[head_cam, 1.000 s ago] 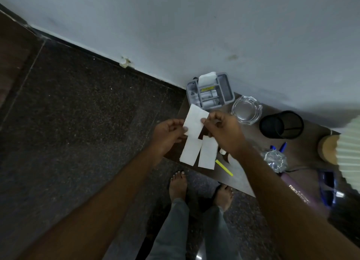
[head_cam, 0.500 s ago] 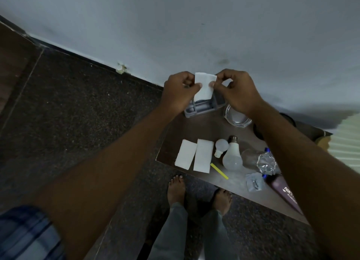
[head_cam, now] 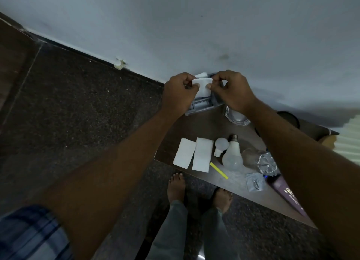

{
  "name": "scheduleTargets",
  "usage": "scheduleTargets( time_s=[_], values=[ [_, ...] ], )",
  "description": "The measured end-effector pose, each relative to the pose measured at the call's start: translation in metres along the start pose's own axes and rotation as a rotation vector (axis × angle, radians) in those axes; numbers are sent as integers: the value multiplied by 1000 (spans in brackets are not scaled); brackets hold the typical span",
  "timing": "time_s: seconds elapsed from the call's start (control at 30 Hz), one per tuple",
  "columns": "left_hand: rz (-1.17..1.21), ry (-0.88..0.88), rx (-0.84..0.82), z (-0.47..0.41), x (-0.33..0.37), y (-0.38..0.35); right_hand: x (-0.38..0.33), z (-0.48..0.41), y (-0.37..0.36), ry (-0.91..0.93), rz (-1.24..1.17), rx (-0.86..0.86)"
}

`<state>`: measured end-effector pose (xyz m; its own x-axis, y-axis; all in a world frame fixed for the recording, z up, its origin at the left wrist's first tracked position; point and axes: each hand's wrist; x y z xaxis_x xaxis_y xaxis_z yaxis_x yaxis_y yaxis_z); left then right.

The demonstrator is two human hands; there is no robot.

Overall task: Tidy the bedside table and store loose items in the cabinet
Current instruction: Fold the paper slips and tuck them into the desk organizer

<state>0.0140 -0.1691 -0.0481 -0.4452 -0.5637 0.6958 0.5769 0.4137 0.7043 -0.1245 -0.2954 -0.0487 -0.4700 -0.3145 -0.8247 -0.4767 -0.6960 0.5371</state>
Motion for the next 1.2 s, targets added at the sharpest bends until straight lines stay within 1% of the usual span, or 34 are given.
scheduleTargets(
  time_s=[0.13,0.37,0.6,0.7,0.87,0.97,1.07,1.13,1.2],
  values=[
    [-40,10,21,1,-3,-6,2,0,-2,13,3,-17],
    [-74,39,-1,4,-3,-11,4,0,-6,31,17,-14],
    [-21,46,8,8,-1,-10,3,1,-9,10,6,-28],
    [-1,59,40,11,-3,-9,3,1,-9,5,14,-21],
    [19,44,161,18,-6,-2,-4,11,-7,-13,-30,36],
    [84,99,178,27,-11,4,-12,24,-8,15,-67,150],
    [109,187,141,48,-20,9,-19,46,-16,4,-130,226],
    [101,237,92,67,-28,10,-21,63,-25,-40,-183,201],
    [53,290,31,86,-37,7,-20,81,-36,-70,-181,145]
  ],
)
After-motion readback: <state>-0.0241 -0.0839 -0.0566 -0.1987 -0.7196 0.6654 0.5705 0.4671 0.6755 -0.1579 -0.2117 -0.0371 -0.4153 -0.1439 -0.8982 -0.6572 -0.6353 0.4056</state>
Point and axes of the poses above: each hand's wrist, its own z-axis away from the middle knuckle, its own y-axis out of the back of the hand, x = y × z, and after that the axes turned 10 degrees about -z, right-handed
